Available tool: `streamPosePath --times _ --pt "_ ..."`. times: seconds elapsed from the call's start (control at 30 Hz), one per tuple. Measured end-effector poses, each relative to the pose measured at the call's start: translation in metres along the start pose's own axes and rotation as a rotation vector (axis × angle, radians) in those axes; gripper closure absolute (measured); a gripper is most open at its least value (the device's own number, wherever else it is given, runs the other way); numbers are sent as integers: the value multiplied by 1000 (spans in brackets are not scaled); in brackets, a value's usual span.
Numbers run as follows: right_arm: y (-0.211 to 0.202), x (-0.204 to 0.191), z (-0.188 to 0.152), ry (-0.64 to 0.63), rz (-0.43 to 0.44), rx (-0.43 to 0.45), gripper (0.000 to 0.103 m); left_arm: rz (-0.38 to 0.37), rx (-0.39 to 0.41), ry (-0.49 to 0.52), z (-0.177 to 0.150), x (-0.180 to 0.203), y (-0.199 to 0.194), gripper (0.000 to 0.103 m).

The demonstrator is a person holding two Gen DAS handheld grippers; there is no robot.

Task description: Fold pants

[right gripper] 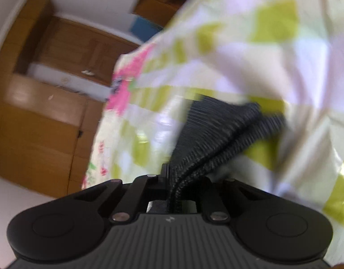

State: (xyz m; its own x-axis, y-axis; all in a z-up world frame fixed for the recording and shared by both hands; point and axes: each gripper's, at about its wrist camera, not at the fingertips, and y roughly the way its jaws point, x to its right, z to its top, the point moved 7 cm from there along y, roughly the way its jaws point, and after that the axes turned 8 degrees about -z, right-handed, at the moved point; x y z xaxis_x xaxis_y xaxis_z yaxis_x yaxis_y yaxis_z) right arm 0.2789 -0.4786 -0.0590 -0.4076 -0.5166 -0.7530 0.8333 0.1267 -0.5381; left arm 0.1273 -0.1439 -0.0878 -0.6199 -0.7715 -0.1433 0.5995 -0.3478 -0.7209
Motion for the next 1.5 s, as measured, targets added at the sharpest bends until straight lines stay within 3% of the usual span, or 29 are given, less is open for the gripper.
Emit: streamPosePath --times 0.23,0.4,0.57,0.77,0.93,1.1,1.13,1.3,1.4,1.5 --pt "-20 -123 -53 -301 150 -48 95 -29 35 -51 -2 -11 -13 66" --pt "-18 -201 -140 -522 247 -173 95 -4 80 -115 -13 -34 -37 65" --pt "-12 -247 -230 -631 316 -319 95 -61 48 -131 -35 -40 -46 62" --pt "-13 -283 -337 -892 349 -438 95 -68 57 -176 -55 -54 -76 58" --pt "-23 -288 -434 -1313 344 -420 95 14 44 -262 -89 -83 -107 58" --pt "-32 -274 -512 -1714 368 -390 95 38 72 -355 -105 -98 -126 58" --pt "-30 -271 -521 -1757 372 -400 92 40 89 -354 -107 -98 -129 54" --pt "-22 -273 -526 -1785 325 -402 92 30 79 -403 -113 -104 -128 53" --pt "-13 -281 -526 -1678 286 -463 92 19 103 -421 -114 -107 -132 53" --pt "0 -288 -528 -1552 263 -531 84 17 117 -430 -115 -108 -135 53"
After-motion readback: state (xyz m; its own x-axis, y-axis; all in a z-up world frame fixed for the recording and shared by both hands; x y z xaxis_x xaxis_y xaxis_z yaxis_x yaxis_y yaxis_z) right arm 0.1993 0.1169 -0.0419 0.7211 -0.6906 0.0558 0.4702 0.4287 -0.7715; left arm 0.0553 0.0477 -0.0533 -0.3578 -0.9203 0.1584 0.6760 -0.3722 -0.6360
